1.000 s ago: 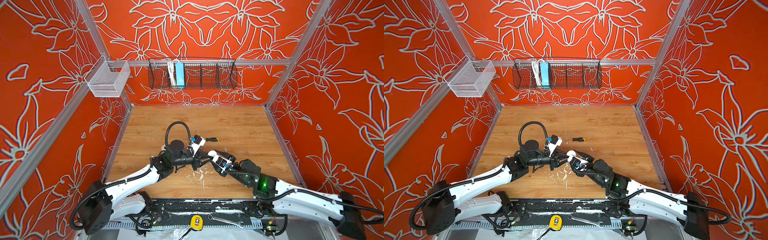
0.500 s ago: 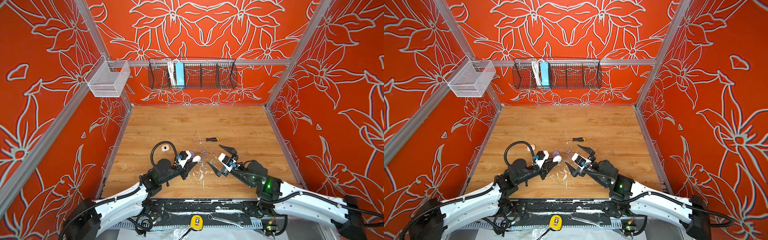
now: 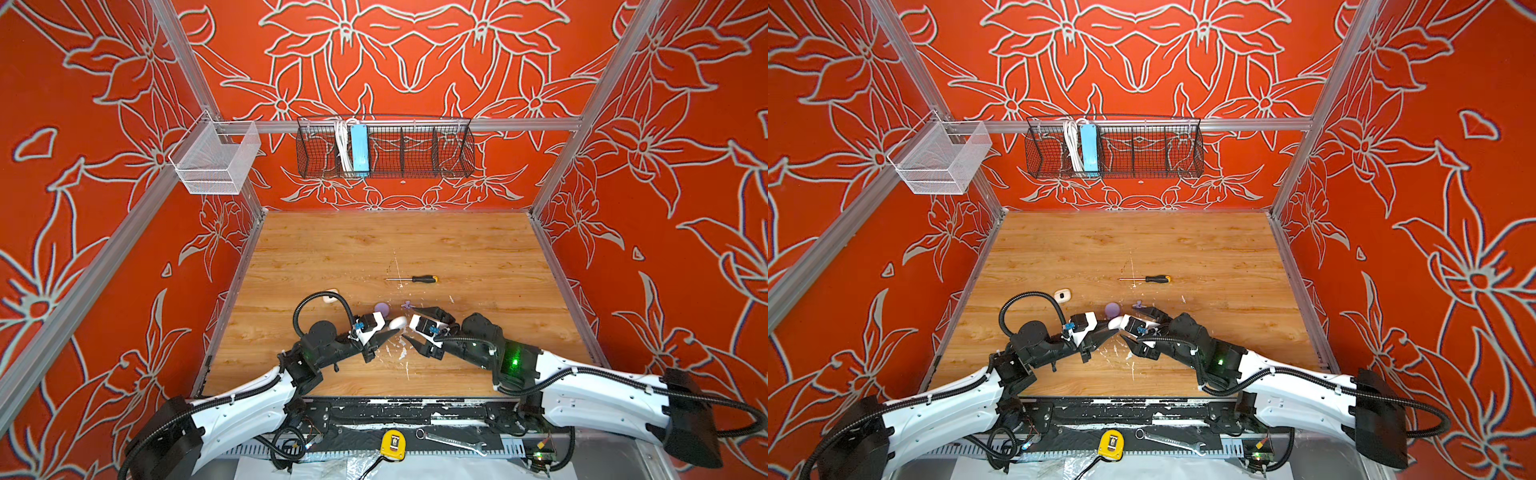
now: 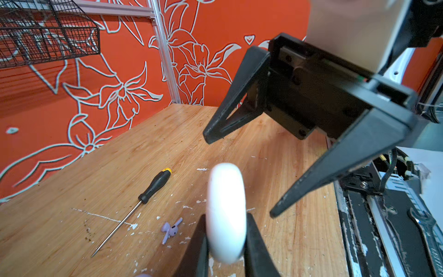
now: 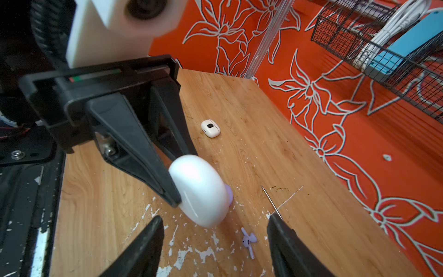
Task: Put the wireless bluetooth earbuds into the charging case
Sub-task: 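Push the lid of the round case open with the right gripper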
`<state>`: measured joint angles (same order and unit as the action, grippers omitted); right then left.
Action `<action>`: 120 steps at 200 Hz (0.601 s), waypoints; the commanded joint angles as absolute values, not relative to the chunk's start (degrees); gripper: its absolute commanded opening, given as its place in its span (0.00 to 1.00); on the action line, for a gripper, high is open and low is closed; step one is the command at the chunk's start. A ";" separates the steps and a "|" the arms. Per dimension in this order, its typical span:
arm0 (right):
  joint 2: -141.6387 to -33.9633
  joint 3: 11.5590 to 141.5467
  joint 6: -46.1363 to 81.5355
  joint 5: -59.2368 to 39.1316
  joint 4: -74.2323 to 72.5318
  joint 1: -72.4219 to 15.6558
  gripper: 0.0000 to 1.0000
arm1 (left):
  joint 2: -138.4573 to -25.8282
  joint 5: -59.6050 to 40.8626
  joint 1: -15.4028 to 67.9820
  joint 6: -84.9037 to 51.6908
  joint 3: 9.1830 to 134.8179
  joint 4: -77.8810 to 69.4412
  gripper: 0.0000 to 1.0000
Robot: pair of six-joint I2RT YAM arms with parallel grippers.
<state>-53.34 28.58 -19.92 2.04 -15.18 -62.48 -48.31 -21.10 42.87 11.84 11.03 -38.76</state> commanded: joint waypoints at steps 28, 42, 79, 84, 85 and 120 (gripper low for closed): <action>-50.81 28.58 -20.99 0.87 -16.61 -62.51 0.59 | -48.36 -28.40 43.15 15.39 11.72 -40.86 0.00; -51.13 28.74 -21.14 1.13 -16.55 -62.49 0.57 | -48.38 -29.19 43.18 15.64 11.80 -40.64 0.00; -52.96 29.47 -21.45 2.41 -16.20 -62.57 0.55 | -48.16 -32.95 43.24 15.90 12.13 -40.58 0.00; -53.15 29.59 -21.49 2.58 -16.09 -62.51 0.54 | -48.16 -33.24 43.24 16.06 12.29 -40.24 0.00; -53.16 29.61 -21.51 2.61 -16.09 -62.50 0.54 | -48.21 -33.28 43.24 16.07 12.34 -40.16 0.00; -53.05 29.67 -21.06 6.17 -16.17 -62.49 0.52 | -48.42 -33.60 43.33 16.70 12.92 -38.71 0.00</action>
<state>-53.06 28.58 -20.43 1.04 -15.20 -62.83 -48.40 -27.33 42.70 15.03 11.20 -38.44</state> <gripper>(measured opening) 0.522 0.212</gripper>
